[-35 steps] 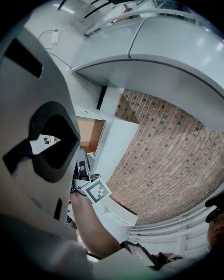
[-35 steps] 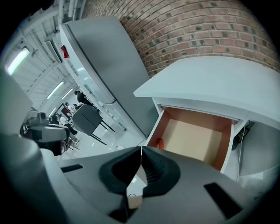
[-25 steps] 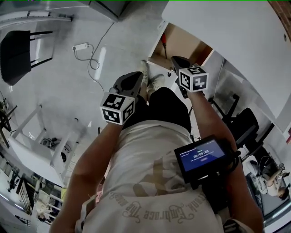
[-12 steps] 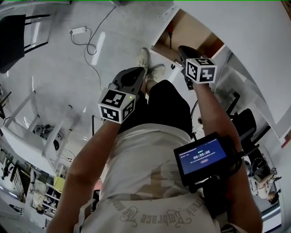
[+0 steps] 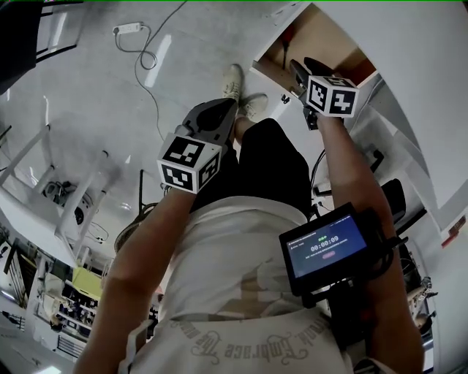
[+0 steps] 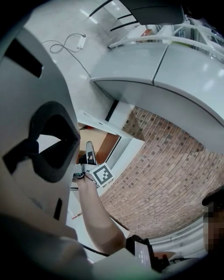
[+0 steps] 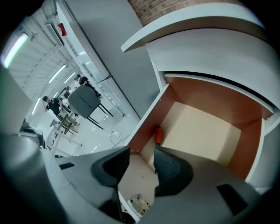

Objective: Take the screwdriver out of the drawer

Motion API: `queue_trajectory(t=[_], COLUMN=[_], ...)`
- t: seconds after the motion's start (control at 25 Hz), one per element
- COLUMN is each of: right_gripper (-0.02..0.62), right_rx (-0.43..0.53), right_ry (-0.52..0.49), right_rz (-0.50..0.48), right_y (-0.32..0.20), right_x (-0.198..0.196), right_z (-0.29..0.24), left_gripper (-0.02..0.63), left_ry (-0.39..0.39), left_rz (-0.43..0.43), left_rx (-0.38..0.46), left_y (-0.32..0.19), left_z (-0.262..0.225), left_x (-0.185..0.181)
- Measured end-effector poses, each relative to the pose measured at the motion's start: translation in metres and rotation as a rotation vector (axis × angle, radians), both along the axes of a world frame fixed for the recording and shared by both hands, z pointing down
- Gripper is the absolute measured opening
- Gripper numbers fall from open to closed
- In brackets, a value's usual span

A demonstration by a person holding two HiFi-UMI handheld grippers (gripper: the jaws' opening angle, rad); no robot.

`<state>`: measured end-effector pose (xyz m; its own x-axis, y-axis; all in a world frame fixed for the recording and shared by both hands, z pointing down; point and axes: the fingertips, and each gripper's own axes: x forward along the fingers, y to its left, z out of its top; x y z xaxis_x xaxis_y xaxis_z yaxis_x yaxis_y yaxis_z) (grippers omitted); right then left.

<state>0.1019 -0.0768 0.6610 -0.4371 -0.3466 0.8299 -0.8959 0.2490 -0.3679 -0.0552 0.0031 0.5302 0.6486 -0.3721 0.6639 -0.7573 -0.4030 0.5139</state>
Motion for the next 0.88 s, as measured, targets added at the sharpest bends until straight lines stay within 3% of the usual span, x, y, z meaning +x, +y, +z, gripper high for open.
queue_trajectory(t=[0.48, 0.88], right_gripper=[0.186, 0.184], right_rx=[-0.069, -0.081], right_ry=[0.072, 0.116], right_rz=[0.012, -0.005], right_y=[-0.009, -0.029], right_x=[-0.001, -0.006], right_z=[0.039, 0.087], left_gripper=[0.020, 0.021], left_ry=[-0.010, -0.018], left_rz=[-0.088, -0.110], left_rx=[-0.026, -0.054], left_y=[0.007, 0.009], left_z=[0.019, 0.052], left_x=[-0.036, -0.046])
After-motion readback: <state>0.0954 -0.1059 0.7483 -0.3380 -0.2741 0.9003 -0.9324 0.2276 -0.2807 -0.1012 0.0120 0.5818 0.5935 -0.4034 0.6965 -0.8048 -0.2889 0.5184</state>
